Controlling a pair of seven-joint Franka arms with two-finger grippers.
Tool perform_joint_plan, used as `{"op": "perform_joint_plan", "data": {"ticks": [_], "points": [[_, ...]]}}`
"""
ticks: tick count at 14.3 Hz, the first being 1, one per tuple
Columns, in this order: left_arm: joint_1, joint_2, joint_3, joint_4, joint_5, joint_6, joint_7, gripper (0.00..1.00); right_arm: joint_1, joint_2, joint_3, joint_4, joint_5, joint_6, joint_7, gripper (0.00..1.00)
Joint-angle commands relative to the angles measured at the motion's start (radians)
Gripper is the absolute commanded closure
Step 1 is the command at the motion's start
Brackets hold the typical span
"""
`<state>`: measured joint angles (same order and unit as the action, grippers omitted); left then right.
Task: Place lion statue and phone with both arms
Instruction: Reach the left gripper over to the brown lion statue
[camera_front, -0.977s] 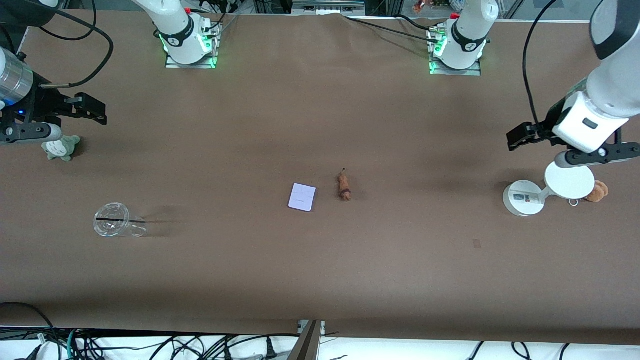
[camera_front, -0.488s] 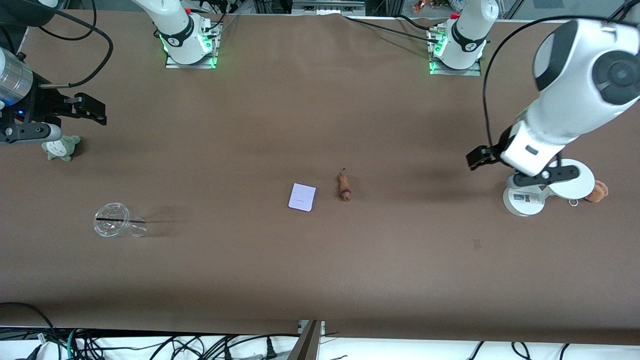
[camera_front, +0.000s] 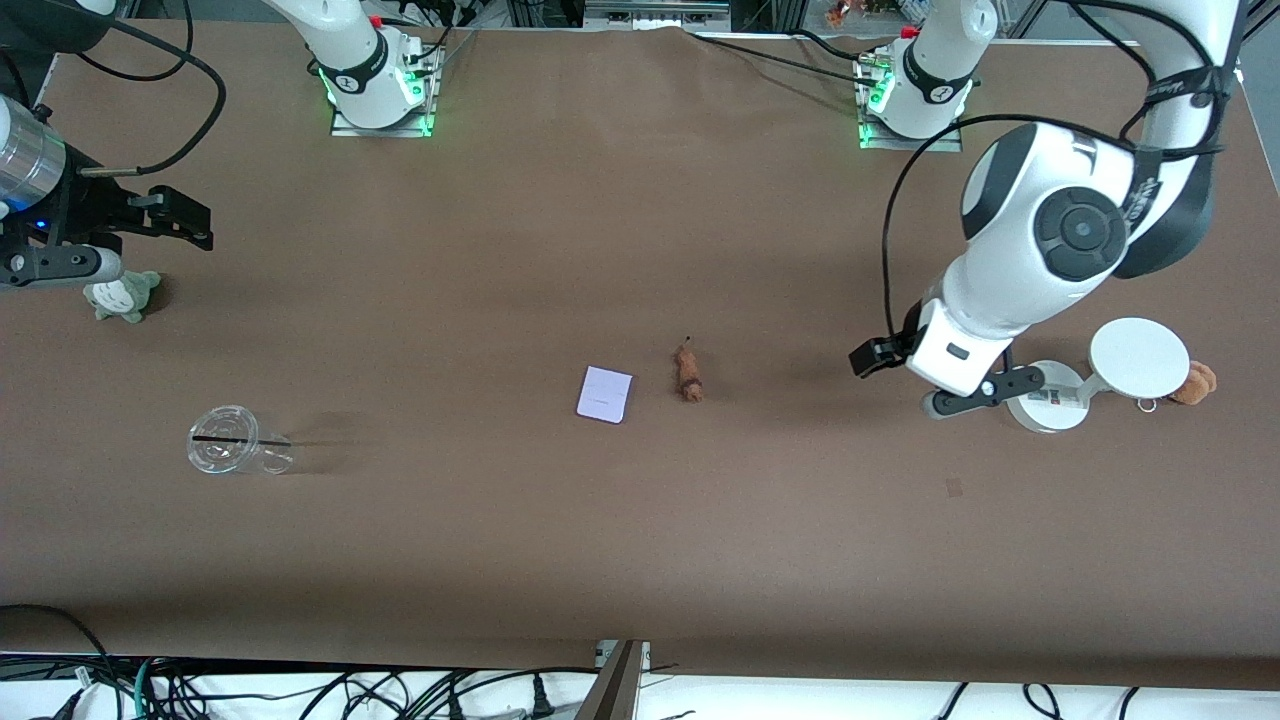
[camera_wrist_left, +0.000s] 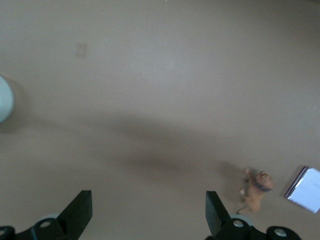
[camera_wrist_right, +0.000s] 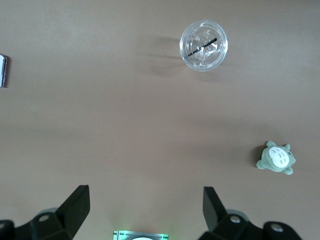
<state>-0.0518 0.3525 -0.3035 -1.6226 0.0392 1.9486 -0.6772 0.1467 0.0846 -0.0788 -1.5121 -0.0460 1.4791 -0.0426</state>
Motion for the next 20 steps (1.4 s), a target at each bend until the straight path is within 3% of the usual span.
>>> {"op": "perform_joint_plan", "data": {"ticks": [1,6,10,16,20], "points": [[-0.072,0.066,0.000,0.024,0.019,0.065,-0.128,0.00,-0.003,0.007,0.001,0.021,0.000,-0.006,0.004,0.00],[-0.195,0.186,0.007,0.027,0.028,0.171,-0.283,0.00,-0.003,0.007,0.001,0.021,0.000,-0.006,0.004,0.00],[-0.289,0.307,0.007,0.110,0.152,0.170,-0.459,0.00,-0.004,0.007,0.001,0.021,0.000,-0.006,0.003,0.00],[-0.359,0.437,0.017,0.245,0.160,0.171,-0.584,0.00,-0.004,0.007,-0.001,0.021,0.000,-0.006,0.003,0.00],[-0.424,0.506,0.070,0.296,0.189,0.181,-0.631,0.00,-0.009,0.007,-0.001,0.020,-0.002,-0.006,0.003,0.00]]}}
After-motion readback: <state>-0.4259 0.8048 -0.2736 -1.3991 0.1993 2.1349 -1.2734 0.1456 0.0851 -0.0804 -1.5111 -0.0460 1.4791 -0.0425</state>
